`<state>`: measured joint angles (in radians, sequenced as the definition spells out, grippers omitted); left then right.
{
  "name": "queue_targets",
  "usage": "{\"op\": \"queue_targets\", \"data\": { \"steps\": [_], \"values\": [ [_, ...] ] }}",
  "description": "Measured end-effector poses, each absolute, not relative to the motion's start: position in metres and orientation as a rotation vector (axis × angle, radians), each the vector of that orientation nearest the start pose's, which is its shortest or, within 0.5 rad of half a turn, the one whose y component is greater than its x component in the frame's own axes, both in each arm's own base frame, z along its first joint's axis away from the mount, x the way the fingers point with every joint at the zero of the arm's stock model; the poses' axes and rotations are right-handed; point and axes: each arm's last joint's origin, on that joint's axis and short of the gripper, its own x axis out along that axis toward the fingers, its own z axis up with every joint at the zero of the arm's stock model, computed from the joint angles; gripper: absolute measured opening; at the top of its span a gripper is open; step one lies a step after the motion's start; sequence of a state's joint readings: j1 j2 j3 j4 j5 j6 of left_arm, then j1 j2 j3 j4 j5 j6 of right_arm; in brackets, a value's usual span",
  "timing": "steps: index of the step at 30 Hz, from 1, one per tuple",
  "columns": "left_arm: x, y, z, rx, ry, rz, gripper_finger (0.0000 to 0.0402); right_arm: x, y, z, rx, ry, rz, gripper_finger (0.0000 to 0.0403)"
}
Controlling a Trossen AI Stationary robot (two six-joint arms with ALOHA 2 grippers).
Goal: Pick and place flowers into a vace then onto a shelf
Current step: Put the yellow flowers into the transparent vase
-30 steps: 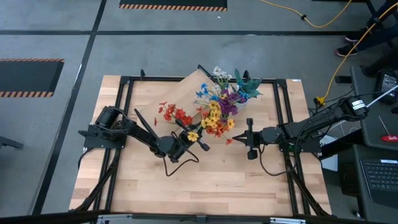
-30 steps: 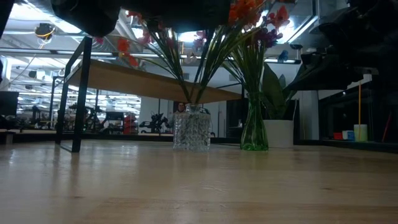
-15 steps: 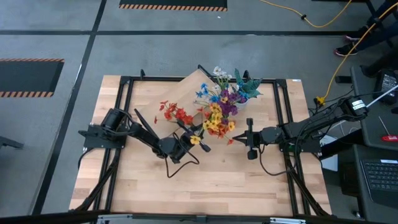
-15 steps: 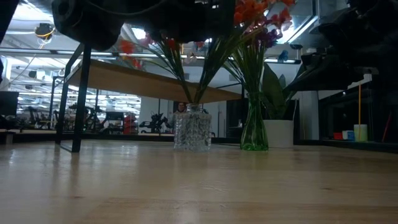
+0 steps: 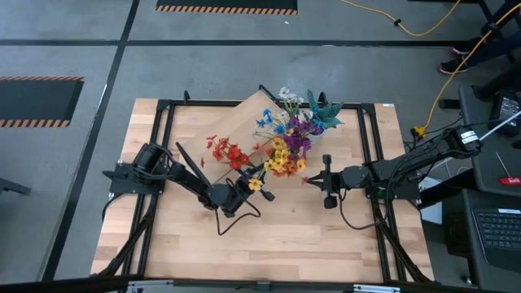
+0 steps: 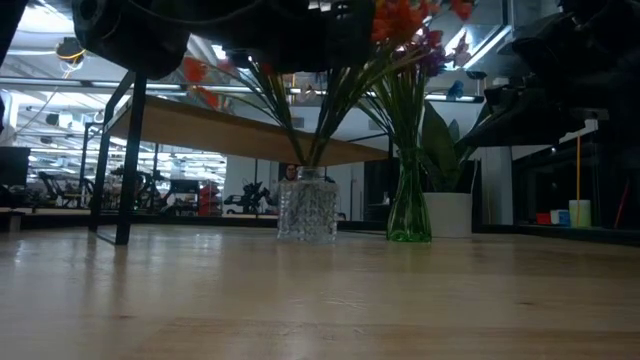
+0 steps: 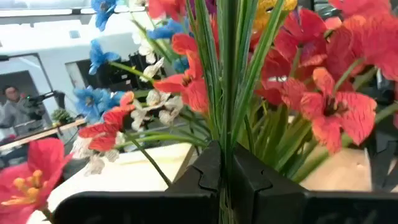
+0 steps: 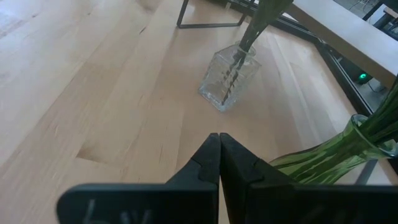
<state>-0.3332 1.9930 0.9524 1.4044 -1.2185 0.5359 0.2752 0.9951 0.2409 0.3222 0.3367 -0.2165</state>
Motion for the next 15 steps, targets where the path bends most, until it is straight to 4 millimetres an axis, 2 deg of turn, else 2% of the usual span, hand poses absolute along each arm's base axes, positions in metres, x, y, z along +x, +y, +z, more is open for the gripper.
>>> {"op": "queue_targets", "data": {
  "steps": [15],
  "values": [
    [0.368,-0.098,0.176,0.243,0.053,0.917,0.0008,0.178,0.040,0.161,-0.344,0.418,-0.015,0.0007]
  ]
}}
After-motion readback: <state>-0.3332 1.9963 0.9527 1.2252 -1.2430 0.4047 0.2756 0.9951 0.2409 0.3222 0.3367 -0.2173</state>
